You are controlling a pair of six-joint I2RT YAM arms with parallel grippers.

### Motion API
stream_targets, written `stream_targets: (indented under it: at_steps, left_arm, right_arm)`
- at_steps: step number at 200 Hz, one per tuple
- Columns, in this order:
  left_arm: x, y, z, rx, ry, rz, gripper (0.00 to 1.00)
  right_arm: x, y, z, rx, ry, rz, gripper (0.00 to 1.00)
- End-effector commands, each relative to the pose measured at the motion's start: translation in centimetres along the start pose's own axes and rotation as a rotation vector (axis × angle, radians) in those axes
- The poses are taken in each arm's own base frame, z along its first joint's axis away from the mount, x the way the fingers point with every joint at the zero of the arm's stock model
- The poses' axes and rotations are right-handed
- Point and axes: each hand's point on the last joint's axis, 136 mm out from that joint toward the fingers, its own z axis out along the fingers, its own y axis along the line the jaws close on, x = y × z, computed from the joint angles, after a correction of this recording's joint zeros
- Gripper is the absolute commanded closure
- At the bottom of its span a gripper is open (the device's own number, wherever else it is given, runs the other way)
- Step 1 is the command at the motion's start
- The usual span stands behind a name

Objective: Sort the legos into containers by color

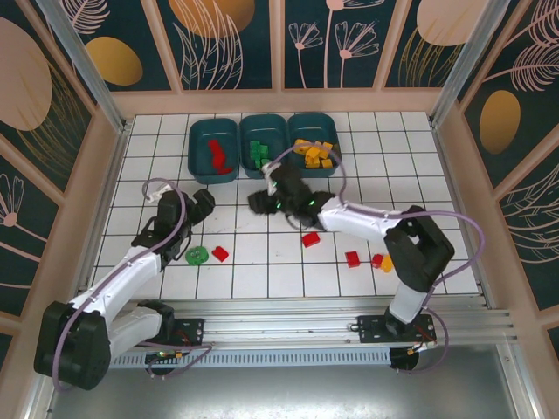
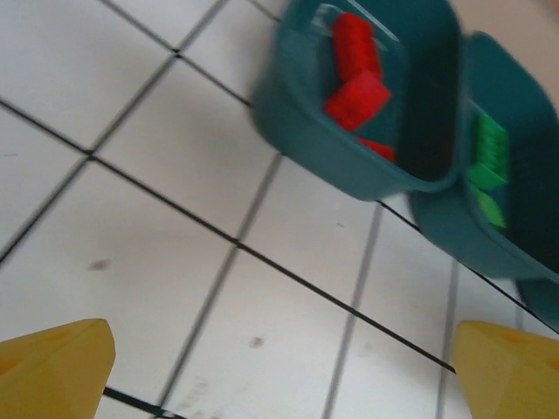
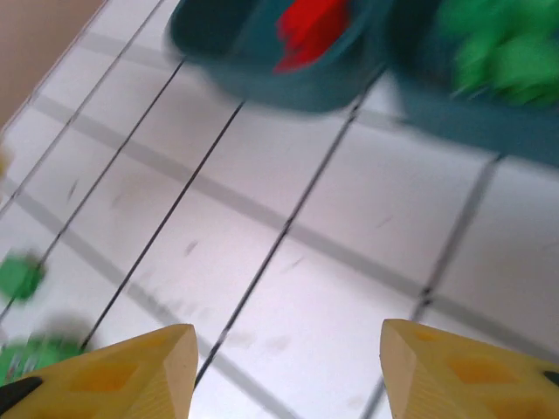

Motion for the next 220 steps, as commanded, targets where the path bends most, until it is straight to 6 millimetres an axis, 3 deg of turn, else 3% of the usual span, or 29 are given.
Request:
stream_targets:
  at_steps: [1,18,39,70,97,122,154,169,186,199,220]
  left_arm:
    - [-0.3,3.0,0.7,-0.063,0.012,-0.113,0.01]
    - [-1.0,3.6,0.7,-0.059,0.007,-0.153,0.01]
    - [-2.1,2.9,0.3,-0.038,-0.023,-0.157,0.01]
    - [-2.9,2.2,0.0,-0.019,-0.038,-0.150,0.01]
    - [-2.6,1.7,0.3,0.007,-0.019,-0.154,0.01]
    - [-2.3,1.6,0.5,0.005,0.000,-0.143,0.01]
    - [-2.6,1.6,0.3,0.007,-0.009,-0.130,0.02]
    - [-2.8,1.5,0.1,0.005,-0.020,-0.124,0.01]
    - [-3.1,1.3,-0.1,0.011,-0.028,-0.123,0.02]
    - [-3.3,1.1,-0.3,0.019,-0.031,-0.121,0.02]
    - [-3.5,0.7,-0.6,0.030,-0.033,-0.116,0.01]
  right_arm:
    - [4.4,4.5,2.0,-0.081,0.080,-0.138,0.40]
    - [7.1,7.7,3.5,-0.131,0.142,-0.241,0.37]
    - [9.1,9.8,4.5,-0.165,0.184,-0.324,0.33]
    - [11.5,10.7,6.3,-0.194,0.253,-0.366,0.30]
    - [11.6,10.8,7.7,-0.187,0.250,-0.375,0.30]
    - [11.6,10.5,8.8,-0.151,0.255,-0.386,0.39]
    - [11.3,9.3,8.7,-0.090,0.240,-0.399,0.65]
    - [10.3,8.9,8.0,-0.064,0.207,-0.395,0.70]
    - [7.7,8.4,7.0,-0.046,0.145,-0.376,0.73]
    - [4.6,7.5,6.2,-0.023,0.079,-0.348,0.73]
    - [-2.2,5.7,4.7,-0.007,-0.062,-0.265,0.74]
